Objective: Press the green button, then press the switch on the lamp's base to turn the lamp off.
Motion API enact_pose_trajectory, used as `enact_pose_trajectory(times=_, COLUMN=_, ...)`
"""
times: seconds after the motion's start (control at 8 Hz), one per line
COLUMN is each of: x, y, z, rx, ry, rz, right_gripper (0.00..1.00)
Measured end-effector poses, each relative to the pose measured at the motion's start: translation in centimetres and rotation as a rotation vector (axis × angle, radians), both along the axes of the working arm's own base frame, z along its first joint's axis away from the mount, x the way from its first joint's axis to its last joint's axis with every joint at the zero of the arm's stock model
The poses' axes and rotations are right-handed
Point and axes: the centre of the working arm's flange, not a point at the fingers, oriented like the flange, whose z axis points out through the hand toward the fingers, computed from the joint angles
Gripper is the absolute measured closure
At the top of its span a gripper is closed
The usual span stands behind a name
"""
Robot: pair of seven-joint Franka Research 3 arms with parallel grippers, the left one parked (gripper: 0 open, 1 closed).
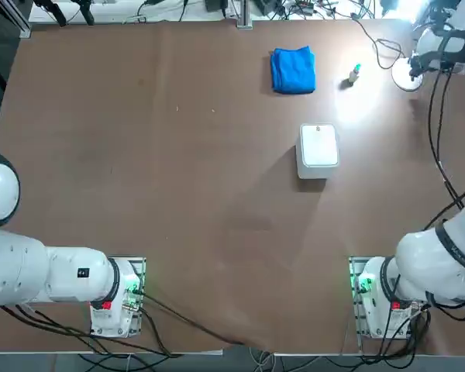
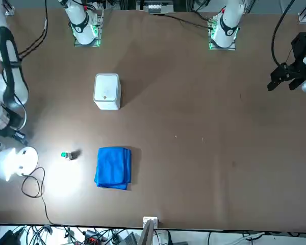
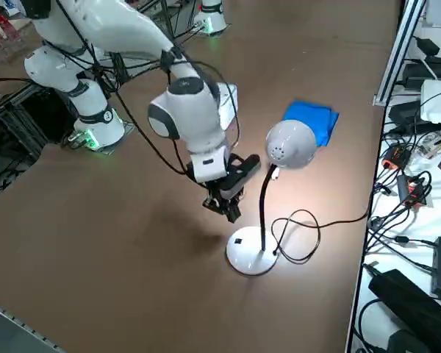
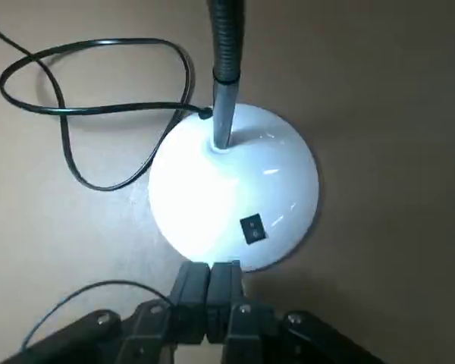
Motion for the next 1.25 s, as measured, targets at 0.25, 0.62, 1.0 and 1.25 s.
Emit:
enact_pose_trajectory(times=0.25, x=-0.1, y=-1.4, z=-2.1, rx=-0.019, ry=-0.056, rz=-0.017, right_gripper=0.99)
enact_pose_trajectory(times=0.62, x=-0.4, y=-2.4, z=-2.9, rx=-0.026, ry=-0.079, rz=-0.031, right_gripper=0.98)
enact_pose_trajectory(times=1.0, x=-0.2, y=-2.0, z=-2.8, rx=-0.022, ry=-0.081, rz=-0.025, right_gripper=0.99)
enact_pose_trajectory(times=1.25, x=-0.2, y=-1.6, z=-3.1, rx=-0.017, ry=-0.078, rz=-0.022, right_gripper=0.99)
